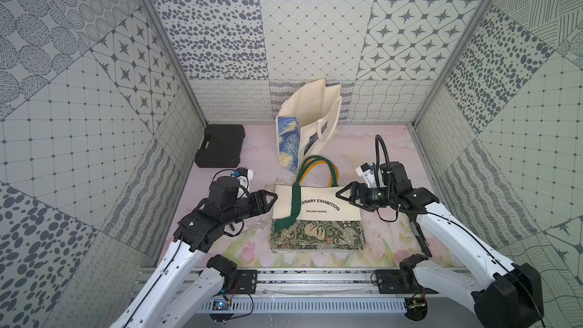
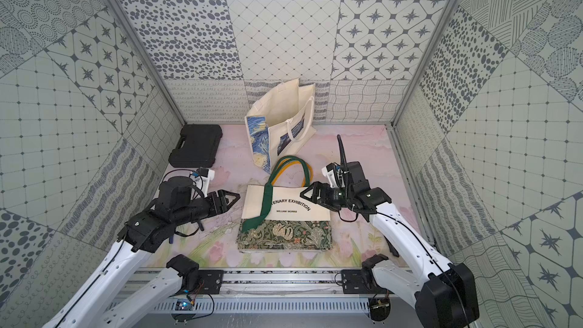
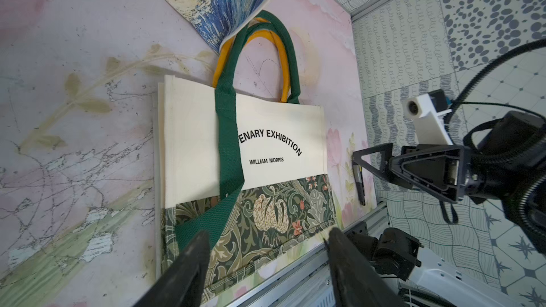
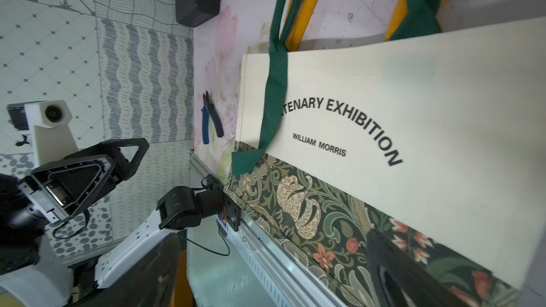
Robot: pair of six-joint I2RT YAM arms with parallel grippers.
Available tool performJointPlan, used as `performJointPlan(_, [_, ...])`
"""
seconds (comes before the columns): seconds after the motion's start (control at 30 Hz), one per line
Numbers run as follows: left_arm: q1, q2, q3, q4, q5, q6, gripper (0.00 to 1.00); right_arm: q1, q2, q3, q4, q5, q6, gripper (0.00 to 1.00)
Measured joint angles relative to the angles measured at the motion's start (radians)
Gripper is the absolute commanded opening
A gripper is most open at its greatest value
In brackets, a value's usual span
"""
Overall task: Put away the canvas bag
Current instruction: Pick up the canvas bag from the center of the board.
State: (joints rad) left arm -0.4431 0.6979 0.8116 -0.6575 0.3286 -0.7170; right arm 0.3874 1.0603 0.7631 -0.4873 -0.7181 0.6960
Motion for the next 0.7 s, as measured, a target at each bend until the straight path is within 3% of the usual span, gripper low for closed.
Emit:
performJointPlan(0.23, [0.000,0.058,0.068,0.026,0.011,-0.016,0.64,0.001,0.059,-0.048,0.343,-0.130,0.161,0.99])
performJointPlan(0.4, [0.000,0.149,0.091,0.055,0.012,-0.005,0.63,0.001,0.263,-0.051,0.581,-0.180,0.278,0.99])
performJointPlan(0.57, [0.001,0.270,0.153,0.071,-0.018,0.048,0.64,0.002,0.459,0.077,0.604,-0.193,0.328,0.99])
performJointPlan(0.7, [0.036,0.400,0.238,0.078,-0.025,0.099,0.64,0.011,0.552,0.352,0.417,-0.139,0.223,0.99])
